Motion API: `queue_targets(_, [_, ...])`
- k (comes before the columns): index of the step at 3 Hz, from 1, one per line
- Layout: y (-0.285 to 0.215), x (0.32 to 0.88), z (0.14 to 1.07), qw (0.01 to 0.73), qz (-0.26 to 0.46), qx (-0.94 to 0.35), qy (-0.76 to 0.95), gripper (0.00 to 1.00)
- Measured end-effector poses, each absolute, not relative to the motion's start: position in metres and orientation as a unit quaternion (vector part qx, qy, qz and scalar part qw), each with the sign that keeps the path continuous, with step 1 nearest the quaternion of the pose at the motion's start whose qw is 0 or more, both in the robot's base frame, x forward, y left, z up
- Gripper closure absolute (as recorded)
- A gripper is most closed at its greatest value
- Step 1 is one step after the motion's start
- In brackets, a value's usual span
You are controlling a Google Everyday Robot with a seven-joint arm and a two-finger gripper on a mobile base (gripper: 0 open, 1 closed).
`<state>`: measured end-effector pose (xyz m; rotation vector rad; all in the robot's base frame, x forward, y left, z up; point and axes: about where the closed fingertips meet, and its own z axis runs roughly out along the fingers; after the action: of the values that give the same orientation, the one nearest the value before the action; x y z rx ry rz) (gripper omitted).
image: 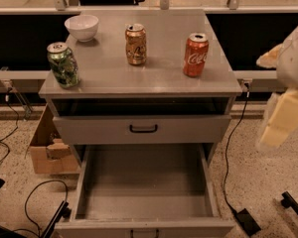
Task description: Close middle drawer
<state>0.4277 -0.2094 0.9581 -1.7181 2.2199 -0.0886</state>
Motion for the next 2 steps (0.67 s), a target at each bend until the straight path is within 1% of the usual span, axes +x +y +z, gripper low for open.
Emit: queue_targets(2, [-0.160, 0.368, 0.902, 0.234, -0.033, -0.590, 0.772, 0.00])
